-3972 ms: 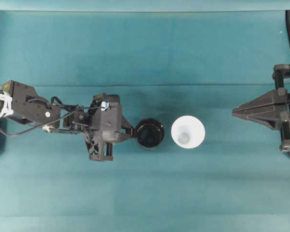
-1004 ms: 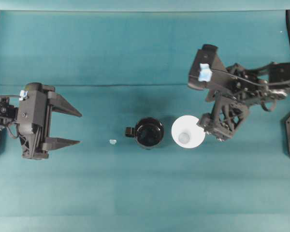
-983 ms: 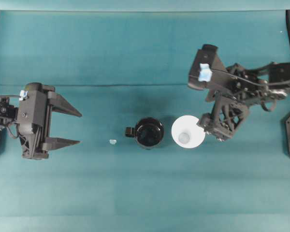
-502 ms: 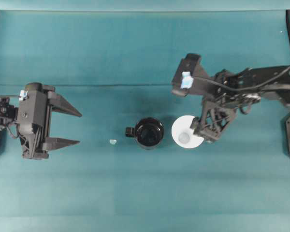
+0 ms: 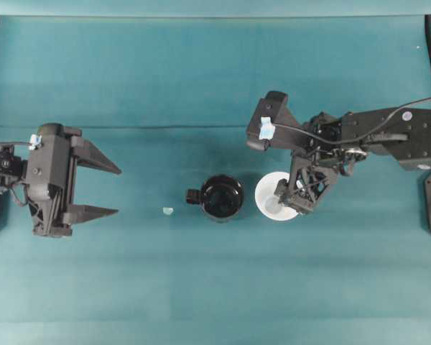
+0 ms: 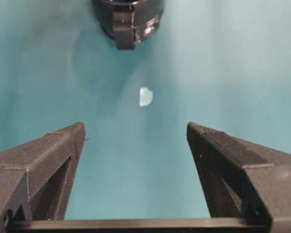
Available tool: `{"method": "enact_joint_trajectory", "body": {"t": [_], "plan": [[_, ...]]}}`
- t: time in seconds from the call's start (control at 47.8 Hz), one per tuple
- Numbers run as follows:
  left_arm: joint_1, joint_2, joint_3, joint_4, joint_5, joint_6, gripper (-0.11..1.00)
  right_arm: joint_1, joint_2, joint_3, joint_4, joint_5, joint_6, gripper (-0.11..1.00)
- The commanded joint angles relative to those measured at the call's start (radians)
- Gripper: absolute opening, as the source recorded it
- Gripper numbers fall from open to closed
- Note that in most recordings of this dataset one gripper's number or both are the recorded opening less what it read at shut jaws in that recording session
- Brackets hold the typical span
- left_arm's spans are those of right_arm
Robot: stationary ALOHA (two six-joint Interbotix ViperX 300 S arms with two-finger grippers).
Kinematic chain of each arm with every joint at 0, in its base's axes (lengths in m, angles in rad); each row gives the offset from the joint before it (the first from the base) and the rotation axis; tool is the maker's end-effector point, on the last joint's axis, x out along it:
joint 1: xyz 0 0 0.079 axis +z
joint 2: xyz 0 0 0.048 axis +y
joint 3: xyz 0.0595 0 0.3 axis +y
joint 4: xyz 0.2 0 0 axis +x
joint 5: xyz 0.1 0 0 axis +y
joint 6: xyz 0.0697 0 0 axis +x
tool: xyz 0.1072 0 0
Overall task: Put the paper cup into the moved cup holder.
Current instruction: 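Lower the right gripper over the white paper cup and grasp it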
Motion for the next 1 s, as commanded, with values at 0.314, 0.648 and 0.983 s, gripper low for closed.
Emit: {"method": "enact_joint_trajectory", "body": {"t": [0.314,0.648,0.983], "plan": [[0.000,-0.003,-0.009,0.002,-0.005,0.002,0.85,-0.002,0.000,-0.017,0.003,-0.035,0.012,0.81],[-0.002,-0.003,-0.011,0.000,-0.005,0.002,0.85,-0.002,0.000,-0.021,0.021,-0.048,0.040,0.01],[-0.002,0.002,-0.012,0.002,-0.005,0.002,0.85,-0.015,-0.054,-0.037,0.049,0.026,0.038,-0.09]]}}
